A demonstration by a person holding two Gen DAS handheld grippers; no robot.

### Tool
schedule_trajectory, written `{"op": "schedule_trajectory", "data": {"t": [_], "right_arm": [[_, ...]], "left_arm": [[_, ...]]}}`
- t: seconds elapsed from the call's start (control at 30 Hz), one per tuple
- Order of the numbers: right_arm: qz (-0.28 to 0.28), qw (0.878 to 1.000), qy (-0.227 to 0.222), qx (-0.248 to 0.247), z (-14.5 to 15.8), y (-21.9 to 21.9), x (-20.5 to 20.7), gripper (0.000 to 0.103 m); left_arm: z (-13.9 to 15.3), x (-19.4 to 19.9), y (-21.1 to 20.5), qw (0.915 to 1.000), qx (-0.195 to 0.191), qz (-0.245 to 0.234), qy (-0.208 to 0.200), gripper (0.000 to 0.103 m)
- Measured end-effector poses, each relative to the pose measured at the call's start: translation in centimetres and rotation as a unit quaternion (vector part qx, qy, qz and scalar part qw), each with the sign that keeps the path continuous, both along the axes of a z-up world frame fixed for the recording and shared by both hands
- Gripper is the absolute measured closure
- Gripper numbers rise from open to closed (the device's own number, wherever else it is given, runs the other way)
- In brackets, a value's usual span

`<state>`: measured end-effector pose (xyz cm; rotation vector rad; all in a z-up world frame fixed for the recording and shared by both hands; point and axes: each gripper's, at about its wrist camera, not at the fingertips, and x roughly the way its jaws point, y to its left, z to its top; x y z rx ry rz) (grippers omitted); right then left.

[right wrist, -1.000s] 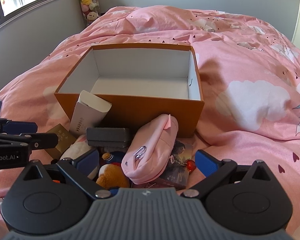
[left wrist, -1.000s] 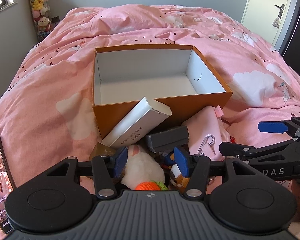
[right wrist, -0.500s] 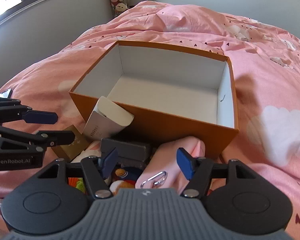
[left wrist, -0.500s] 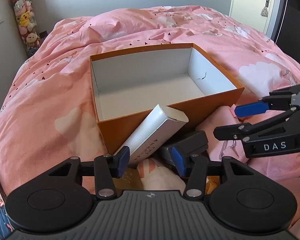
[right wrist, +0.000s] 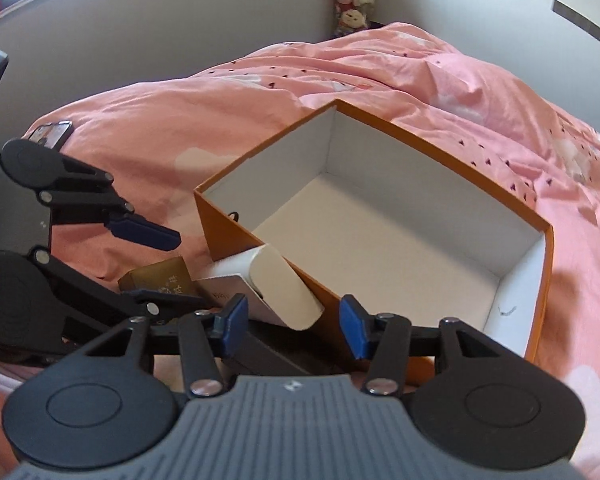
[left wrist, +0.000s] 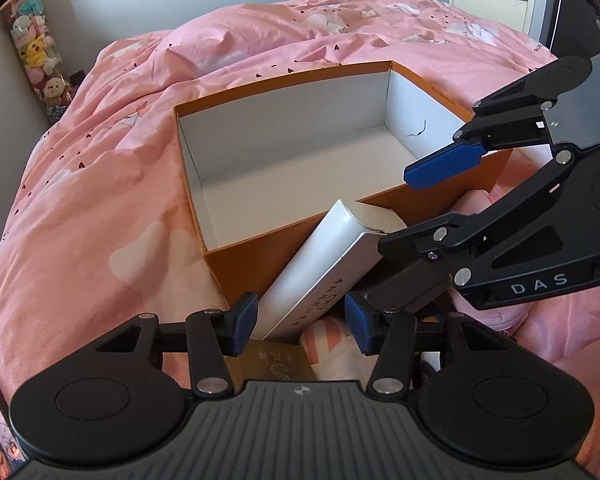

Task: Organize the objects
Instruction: 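Grasp the white rectangular case with the left tool beside the box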

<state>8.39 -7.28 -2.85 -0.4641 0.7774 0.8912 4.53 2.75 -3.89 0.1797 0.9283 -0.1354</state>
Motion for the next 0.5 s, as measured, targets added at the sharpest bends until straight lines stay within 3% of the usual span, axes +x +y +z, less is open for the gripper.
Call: {"op": "schedule_trajectory", "data": {"t": [0.23,0.5], "right_arm": [[0.08,0.996,-0.031,-0.029,-0.3,2.2,0.4,0.051],[0.124,0.991,-0.043,-0.035,-0.5,2.9,-0.1,0.063]], "left_arm": [[-0.3,0.4,1.0,0.9999,-0.008,-0.005,0.009,0.044],[-1.1,0.7,0.4,0.999,0.009,-0.043,0.004,0.044]]}}
